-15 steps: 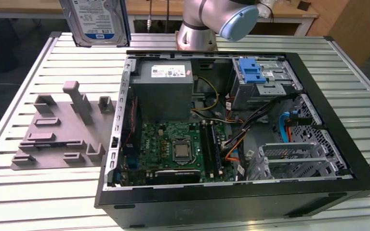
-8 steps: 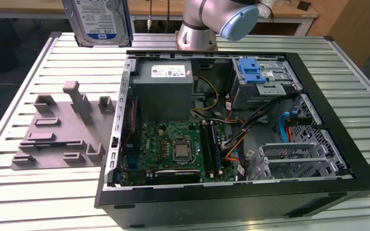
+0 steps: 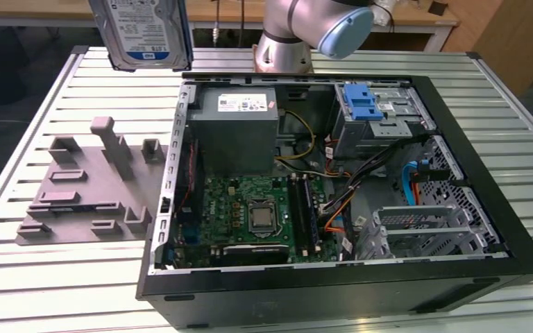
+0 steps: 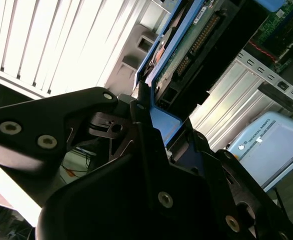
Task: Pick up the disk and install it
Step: 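Pick up the disk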
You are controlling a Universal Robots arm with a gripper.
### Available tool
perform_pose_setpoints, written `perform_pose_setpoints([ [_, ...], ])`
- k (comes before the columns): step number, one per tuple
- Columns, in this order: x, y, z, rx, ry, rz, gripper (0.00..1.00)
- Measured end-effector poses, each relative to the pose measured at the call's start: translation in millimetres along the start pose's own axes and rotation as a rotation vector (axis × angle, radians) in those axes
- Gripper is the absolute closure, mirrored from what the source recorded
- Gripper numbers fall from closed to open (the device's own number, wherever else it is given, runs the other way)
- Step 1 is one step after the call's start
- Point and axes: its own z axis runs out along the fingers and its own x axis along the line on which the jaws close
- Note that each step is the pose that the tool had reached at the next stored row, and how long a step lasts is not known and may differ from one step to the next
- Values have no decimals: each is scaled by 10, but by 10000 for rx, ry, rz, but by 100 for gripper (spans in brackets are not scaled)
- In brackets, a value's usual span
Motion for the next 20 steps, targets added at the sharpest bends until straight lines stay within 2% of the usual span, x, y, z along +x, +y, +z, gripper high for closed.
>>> perform_pose_setpoints([
  [8, 237, -36, 6, 1, -1, 1, 64],
  [14, 283, -277, 6, 0, 0, 0, 64],
  [16, 325, -314, 12, 0, 0, 0, 64],
  [20, 475, -334, 36, 1, -1, -1, 64],
])
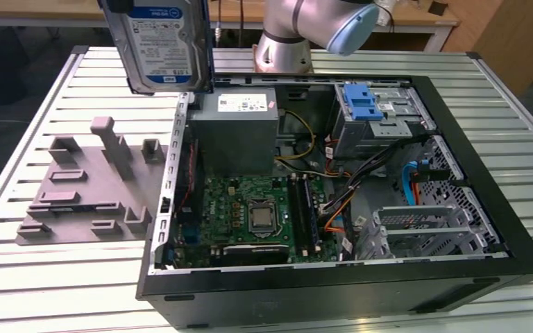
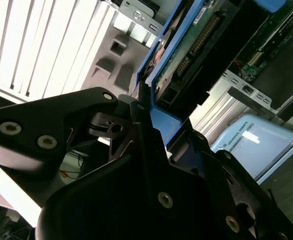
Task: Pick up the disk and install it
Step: 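Pick up the disk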
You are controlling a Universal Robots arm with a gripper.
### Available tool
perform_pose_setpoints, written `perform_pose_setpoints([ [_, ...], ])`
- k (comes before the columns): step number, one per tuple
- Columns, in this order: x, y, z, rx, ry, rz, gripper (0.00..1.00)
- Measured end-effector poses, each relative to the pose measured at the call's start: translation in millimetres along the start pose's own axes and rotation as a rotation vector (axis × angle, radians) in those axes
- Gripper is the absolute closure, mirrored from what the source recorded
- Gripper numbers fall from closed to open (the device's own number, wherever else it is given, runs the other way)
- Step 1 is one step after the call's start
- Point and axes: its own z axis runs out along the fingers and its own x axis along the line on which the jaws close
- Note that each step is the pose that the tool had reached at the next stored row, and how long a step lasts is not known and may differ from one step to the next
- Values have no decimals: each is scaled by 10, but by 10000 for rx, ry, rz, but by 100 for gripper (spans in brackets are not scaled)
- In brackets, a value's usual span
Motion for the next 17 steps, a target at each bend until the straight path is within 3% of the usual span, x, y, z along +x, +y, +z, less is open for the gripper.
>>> perform_pose_setpoints([
  [7, 233, -70, 48, 1, -2, 2, 64],
  [17, 249, -517, 82, -1, 1, 0, 64],
])
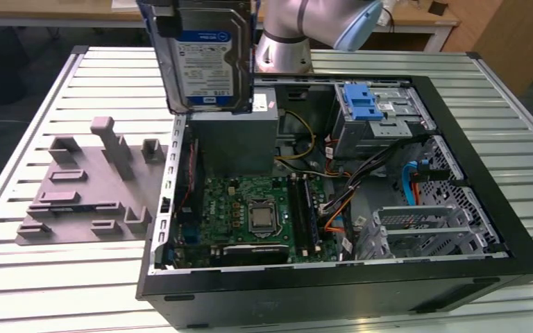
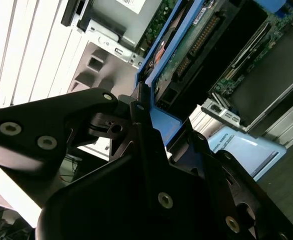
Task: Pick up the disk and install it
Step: 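Pick up the disk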
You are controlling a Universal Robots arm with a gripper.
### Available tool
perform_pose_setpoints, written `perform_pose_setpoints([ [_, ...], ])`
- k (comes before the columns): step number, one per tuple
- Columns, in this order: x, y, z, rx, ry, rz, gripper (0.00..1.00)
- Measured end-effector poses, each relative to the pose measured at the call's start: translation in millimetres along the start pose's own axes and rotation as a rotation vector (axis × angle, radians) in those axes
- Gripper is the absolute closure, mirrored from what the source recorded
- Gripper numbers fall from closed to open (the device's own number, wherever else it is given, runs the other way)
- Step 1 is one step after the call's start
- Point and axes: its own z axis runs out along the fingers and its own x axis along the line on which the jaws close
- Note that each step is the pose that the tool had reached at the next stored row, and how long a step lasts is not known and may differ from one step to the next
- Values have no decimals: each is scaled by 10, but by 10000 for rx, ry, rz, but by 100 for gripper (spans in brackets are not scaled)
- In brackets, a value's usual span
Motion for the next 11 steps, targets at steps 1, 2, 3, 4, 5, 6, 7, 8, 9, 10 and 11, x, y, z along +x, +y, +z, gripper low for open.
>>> perform_pose_setpoints([
  [1, 0, -45, 5, 1, -1, 1, 64],
  [2, -1, -89, 9, 2, -2, 2, 64],
  [3, -1, -135, 13, 1, -1, 2, 64],
  [4, 0, -180, 17, 2, -2, 1, 64],
  [5, -1, -229, 21, 0, 0, 1, 64],
  [6, -1, -274, 25, 1, -1, 2, 64],
  [7, -1, -319, 29, 1, -1, 1, 64],
  [8, -1, -365, 32, 1, -1, 0, 64],
  [9, -1, -405, 35, 1, -1, 1, 64],
  [10, 0, -439, 38, 1, -1, 1, 64],
  [11, 1, -469, 40, 1, -1, 2, 64],
])
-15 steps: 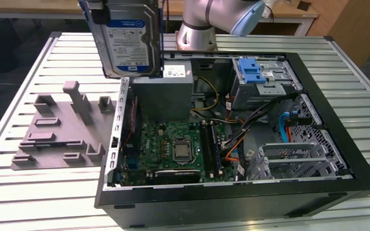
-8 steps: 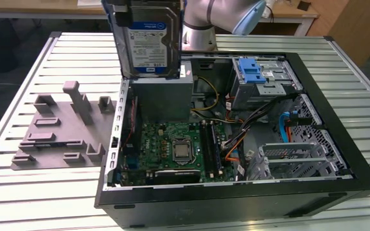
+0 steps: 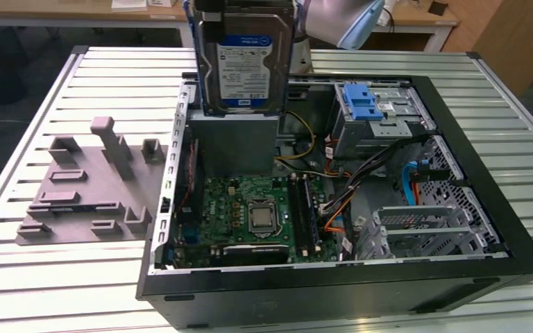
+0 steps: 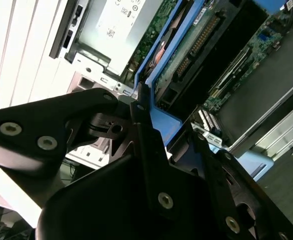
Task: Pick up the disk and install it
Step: 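Pick up the disk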
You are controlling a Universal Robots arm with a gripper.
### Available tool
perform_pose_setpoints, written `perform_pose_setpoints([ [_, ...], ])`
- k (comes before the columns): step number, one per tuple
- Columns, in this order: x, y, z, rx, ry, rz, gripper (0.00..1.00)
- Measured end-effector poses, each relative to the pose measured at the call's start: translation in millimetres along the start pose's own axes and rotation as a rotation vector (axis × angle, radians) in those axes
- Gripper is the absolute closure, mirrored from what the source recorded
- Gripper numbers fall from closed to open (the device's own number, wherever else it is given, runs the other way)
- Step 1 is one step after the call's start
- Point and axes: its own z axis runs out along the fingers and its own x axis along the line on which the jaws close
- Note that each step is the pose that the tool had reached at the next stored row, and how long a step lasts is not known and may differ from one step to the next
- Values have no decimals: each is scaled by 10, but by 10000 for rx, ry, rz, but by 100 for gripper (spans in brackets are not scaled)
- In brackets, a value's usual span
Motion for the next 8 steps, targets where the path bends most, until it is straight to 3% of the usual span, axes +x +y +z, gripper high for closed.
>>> perform_pose_setpoints([
  [3, 28, -69, 10, -1, 1, 0, 64],
  [8, 185, -103, 20, 0, -1, -2, 64],
])
